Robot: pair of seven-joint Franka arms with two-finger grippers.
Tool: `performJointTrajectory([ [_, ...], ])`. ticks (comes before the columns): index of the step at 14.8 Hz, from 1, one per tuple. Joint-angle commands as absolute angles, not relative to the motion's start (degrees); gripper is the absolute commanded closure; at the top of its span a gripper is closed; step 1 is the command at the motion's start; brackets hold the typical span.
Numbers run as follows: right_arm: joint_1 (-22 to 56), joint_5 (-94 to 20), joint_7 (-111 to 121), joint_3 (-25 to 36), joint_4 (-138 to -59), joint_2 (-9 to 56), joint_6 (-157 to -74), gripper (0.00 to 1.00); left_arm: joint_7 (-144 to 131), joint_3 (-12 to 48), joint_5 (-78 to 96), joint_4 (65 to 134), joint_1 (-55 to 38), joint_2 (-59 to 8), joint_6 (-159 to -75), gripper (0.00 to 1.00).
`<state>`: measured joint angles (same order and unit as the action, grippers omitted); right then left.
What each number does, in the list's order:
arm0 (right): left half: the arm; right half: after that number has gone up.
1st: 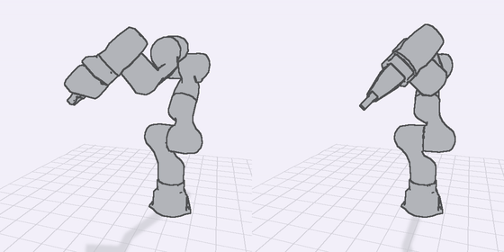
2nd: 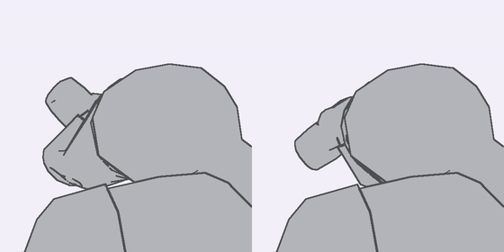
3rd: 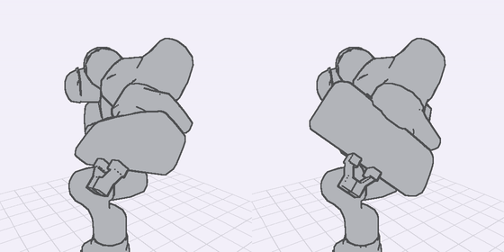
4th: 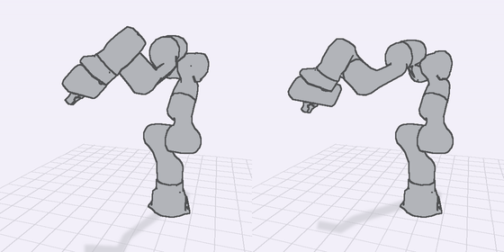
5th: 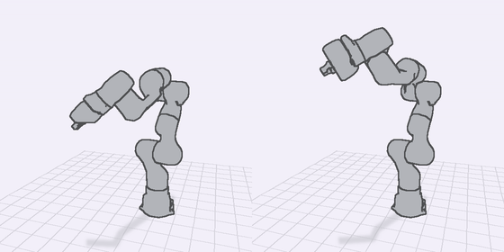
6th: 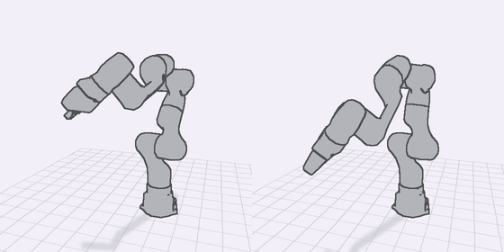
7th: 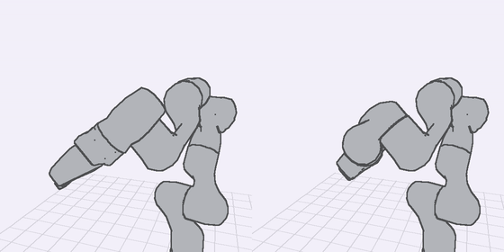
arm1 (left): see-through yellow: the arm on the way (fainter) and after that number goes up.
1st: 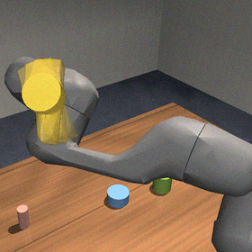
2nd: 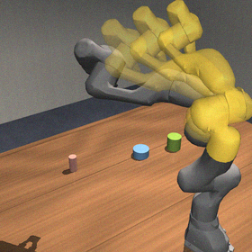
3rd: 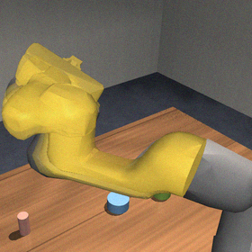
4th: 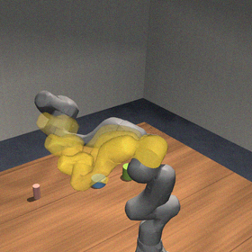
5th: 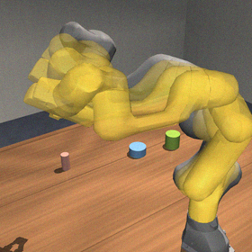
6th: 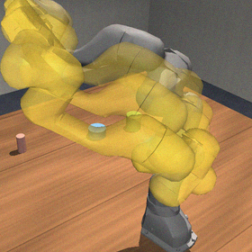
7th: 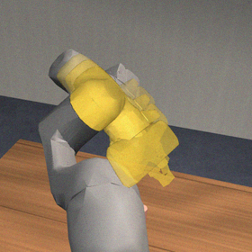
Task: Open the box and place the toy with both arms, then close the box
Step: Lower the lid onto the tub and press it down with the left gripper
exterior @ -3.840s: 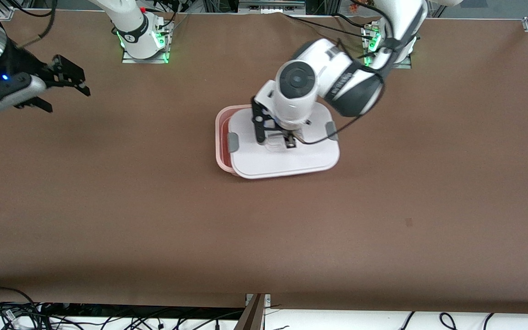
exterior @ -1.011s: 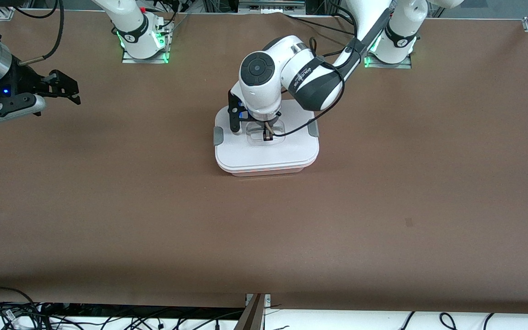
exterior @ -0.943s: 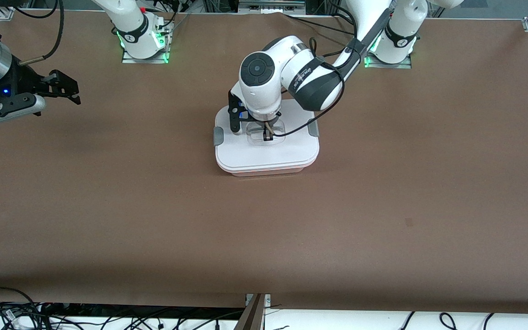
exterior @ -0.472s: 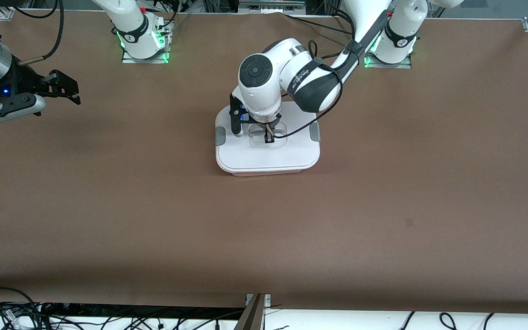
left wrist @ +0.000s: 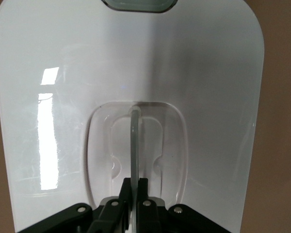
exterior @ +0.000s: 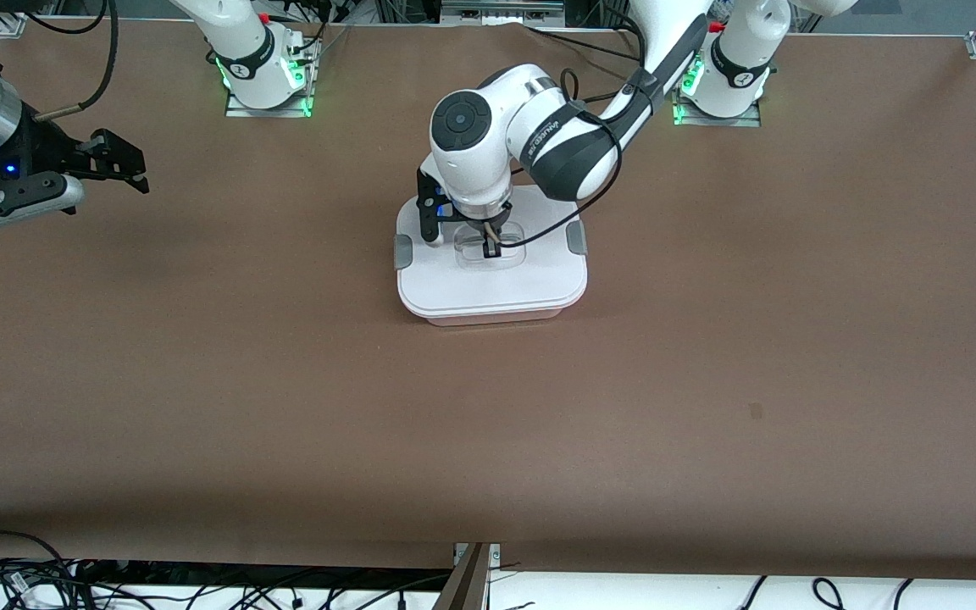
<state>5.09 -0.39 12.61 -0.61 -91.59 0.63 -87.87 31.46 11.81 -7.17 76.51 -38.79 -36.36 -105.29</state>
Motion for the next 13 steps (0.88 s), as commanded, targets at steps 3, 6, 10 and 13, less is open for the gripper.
performJointTrajectory([
  [3, 4.6, -2.5, 13.0, -1.0, -91.2, 0.4, -88.2, 0.00, 30.1, 11.5, -8.2, 76.5, -39.0, -37.1, -105.8, 1.00],
  [6, 4.6, -2.5, 13.1, -0.9, -91.2, 0.4, -88.0, 0.00, 30.4, 11.3, -8.2, 76.1, -38.8, -37.7, -105.9, 1.00],
  [10, 4.5, -2.5, 13.4, -0.7, -91.3, 0.1, -87.4, 0.00, 30.1, 11.3, -7.2, 74.5, -36.5, -37.2, -105.2, 0.00],
  [13, 4.5, -2.5, 13.5, -0.7, -91.3, 0.0, -87.4, 0.00, 29.5, 11.3, -2.4, 70.6, -34.1, -37.2, -101.5, 0.00],
])
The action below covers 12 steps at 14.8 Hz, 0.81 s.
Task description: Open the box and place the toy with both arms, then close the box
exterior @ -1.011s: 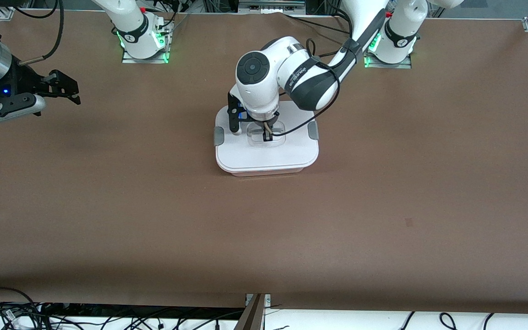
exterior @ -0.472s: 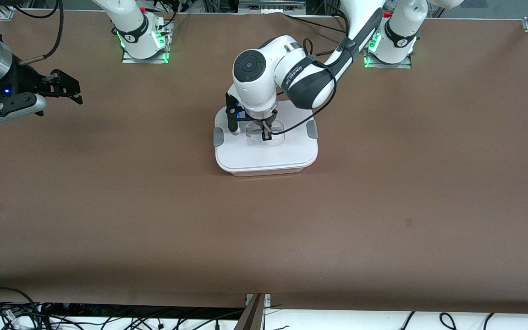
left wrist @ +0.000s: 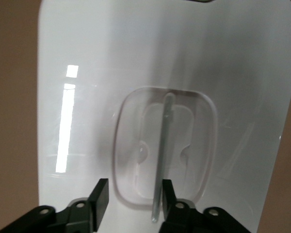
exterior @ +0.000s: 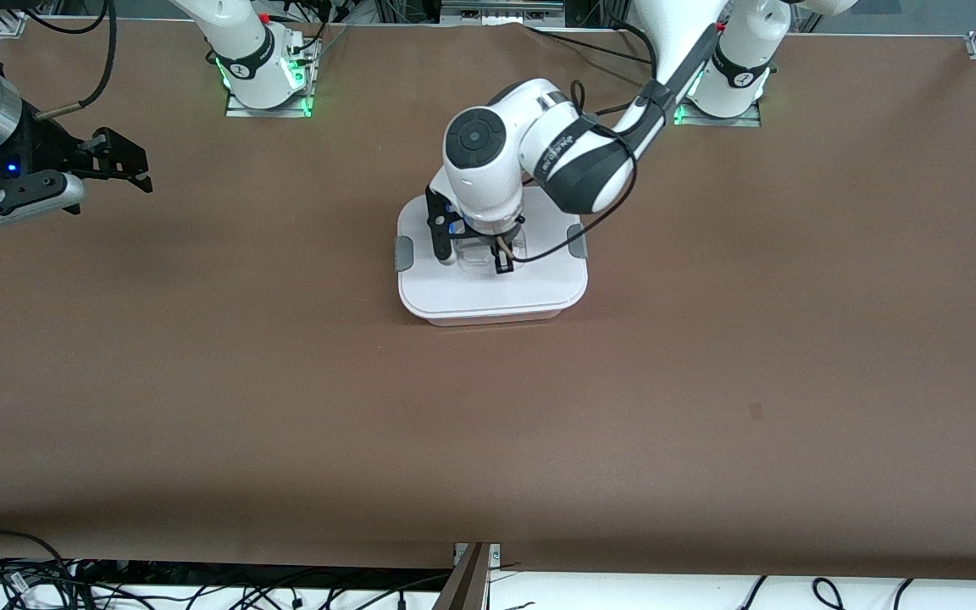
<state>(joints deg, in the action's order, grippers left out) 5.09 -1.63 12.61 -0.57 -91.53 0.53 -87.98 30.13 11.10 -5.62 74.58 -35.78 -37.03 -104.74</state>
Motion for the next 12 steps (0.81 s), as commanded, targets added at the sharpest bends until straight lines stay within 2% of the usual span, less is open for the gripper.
performJointTrajectory([
  [1, 4.5, -2.5, 13.3, -0.7, -91.2, 0.0, -87.4, 0.00, 29.5, 11.2, -1.3, 69.2, -32.9, -37.2, -100.4, 0.00],
  [8, 4.5, -2.5, 13.2, -0.7, -91.3, 0.0, -87.4, 0.00, 26.5, 10.9, -1.9, 65.4, -17.5, -36.6, -98.0, 0.00],
  [12, 4.5, -2.5, 13.2, -0.7, -91.3, -0.1, -87.4, 0.00, 26.1, 10.9, -1.5, 63.6, -4.7, -36.4, -98.3, 0.00],
])
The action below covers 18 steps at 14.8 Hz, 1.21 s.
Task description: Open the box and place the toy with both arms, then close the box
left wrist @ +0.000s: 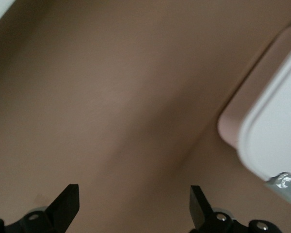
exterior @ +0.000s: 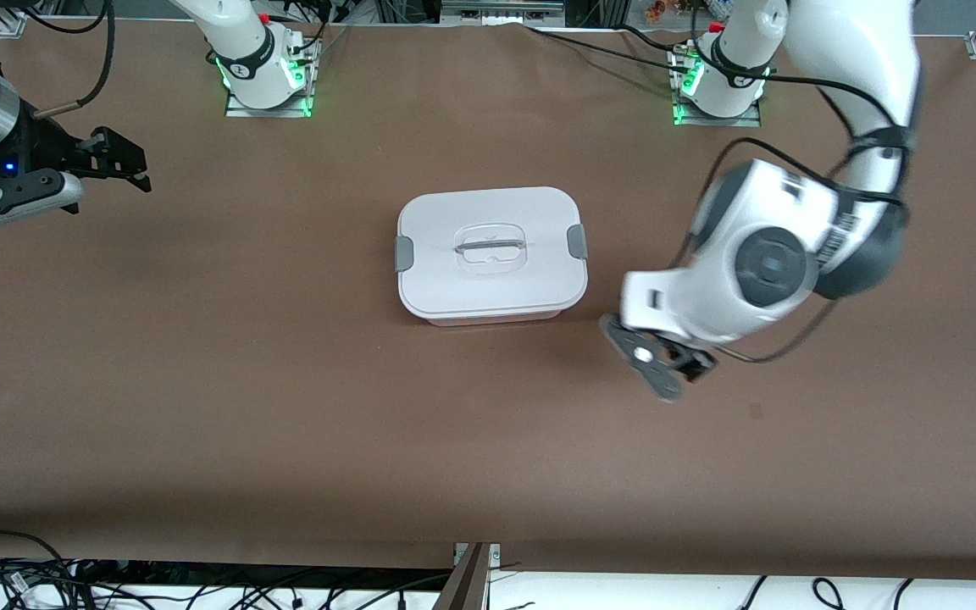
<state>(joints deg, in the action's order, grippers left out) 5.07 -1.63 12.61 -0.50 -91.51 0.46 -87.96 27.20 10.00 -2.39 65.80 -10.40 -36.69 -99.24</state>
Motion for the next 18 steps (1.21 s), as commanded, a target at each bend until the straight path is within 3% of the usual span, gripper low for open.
performJointTrajectory([
  [1, 4.5, -2.5, 13.2, -0.7, -91.3, 0.0, -87.4, 0.00, 26.1, 10.6, -1.8, 62.7, -2.8, -36.1, -98.3, 0.00],
  [3, 4.5, -2.5, 13.2, -0.7, -91.3, 0.0, -87.4, 0.00, 26.5, 8.2, -1.9, 64.1, -0.4, -32.5, -98.1, 0.00],
  [6, 4.5, -2.5, 13.2, -0.7, -91.3, 0.0, -87.4, 0.00, 18.9, 3.8, -2.0, 72.5, -0.1, -24.4, -98.1, 0.00],
  [12, 4.4, -2.5, 13.5, -0.4, -91.3, 0.0, -87.3, 0.00, -0.5, 3.6, -1.6, 84.4, 1.7, -11.3, -91.1, 0.00],
  [18, 4.4, -2.5, 14.0, 0.5, -91.3, -0.1, -87.1, 0.00, -2.5, 3.0, 0.0, 83.5, 3.3, -10.1, -86.3, 0.00],
])
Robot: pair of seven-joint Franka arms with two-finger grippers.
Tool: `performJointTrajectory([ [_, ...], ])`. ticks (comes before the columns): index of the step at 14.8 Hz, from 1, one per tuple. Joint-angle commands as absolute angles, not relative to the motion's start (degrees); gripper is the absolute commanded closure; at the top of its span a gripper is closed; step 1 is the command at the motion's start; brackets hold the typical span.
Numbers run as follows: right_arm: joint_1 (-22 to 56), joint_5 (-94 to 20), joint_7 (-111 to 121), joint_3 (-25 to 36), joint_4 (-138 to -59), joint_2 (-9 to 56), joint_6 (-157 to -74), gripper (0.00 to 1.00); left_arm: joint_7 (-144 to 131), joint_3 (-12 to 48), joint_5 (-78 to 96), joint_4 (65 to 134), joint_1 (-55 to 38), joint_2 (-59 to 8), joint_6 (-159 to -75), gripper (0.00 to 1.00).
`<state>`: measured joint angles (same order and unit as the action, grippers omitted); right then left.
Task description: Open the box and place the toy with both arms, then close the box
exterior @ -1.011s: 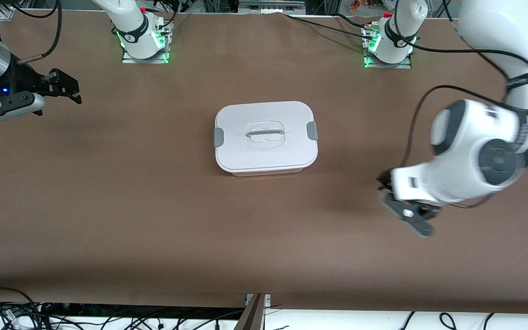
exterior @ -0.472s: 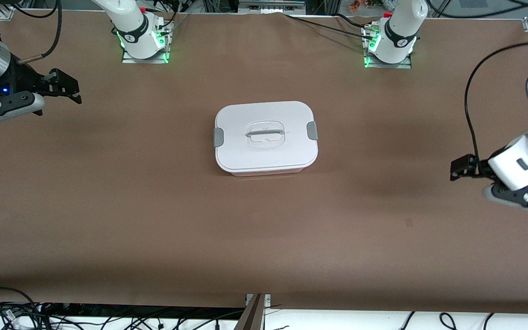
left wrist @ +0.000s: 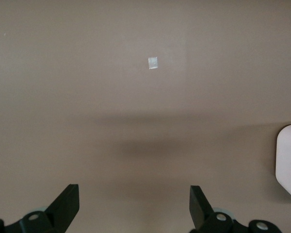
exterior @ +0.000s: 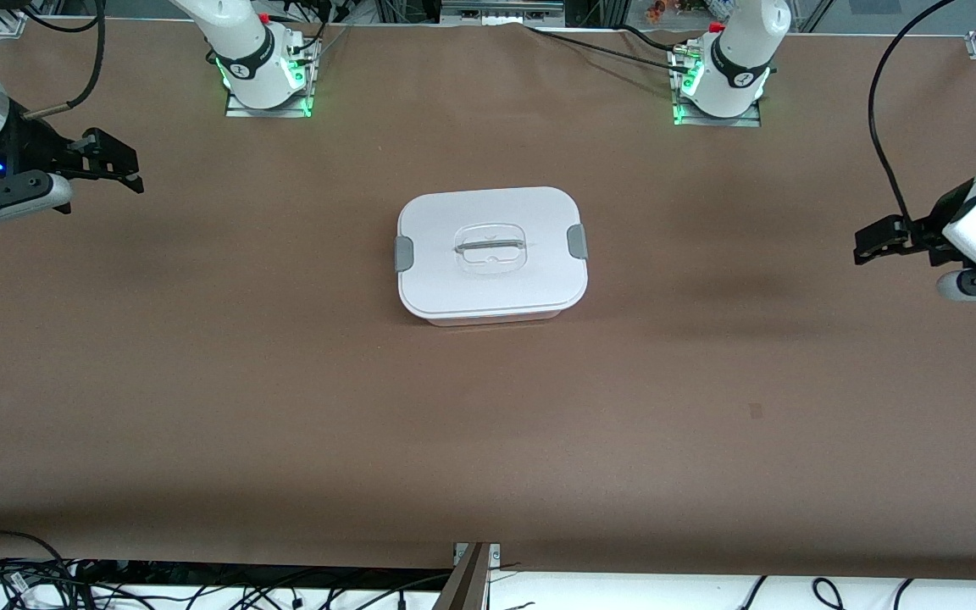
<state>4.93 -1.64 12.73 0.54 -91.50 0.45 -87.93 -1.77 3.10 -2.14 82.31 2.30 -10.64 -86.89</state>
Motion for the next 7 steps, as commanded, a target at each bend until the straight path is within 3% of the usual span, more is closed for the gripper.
performJointTrajectory([
  [1, 4.4, -2.5, 14.0, 0.5, -91.3, -0.1, -86.7, 0.00, -2.2, 3.0, 1.0, 83.4, 3.5, -10.2, -86.2, 0.00],
  [7, 4.5, -2.5, 13.5, 0.4, -91.3, 0.0, -86.9, 0.00, -1.9, 3.0, 0.8, 80.9, 4.1, -11.8, -86.0, 0.00],
])
